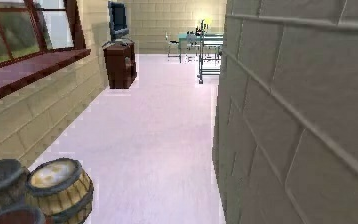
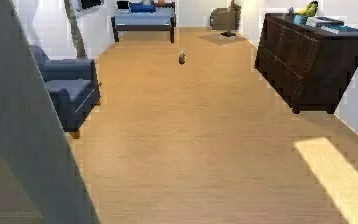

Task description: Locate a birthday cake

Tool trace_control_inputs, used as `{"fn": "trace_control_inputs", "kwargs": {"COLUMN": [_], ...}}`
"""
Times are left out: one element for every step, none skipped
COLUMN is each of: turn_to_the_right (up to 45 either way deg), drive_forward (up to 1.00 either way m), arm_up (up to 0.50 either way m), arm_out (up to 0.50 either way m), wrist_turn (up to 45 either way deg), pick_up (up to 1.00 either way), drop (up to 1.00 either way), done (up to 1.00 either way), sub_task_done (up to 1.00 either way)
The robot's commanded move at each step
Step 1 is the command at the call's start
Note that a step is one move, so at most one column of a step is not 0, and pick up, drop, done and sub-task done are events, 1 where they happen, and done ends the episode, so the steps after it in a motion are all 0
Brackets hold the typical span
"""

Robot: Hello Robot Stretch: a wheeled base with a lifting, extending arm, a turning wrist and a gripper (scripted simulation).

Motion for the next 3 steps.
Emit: {"fn": "trace_control_inputs", "kwargs": {"turn_to_the_right": [0.0,0.0,-3.0], "drive_forward": [1.00,0.90,0.00], "arm_up": [0.00,0.00,0.00], "arm_out": [0.00,0.00,0.00], "wrist_turn": [0.0,0.0,0.0], "pick_up": [0.00,0.00,0.00], "drop": [0.00,0.00,0.00], "done": [0.00,0.00,0.00], "sub_task_done": [0.00,0.00,0.00]}}
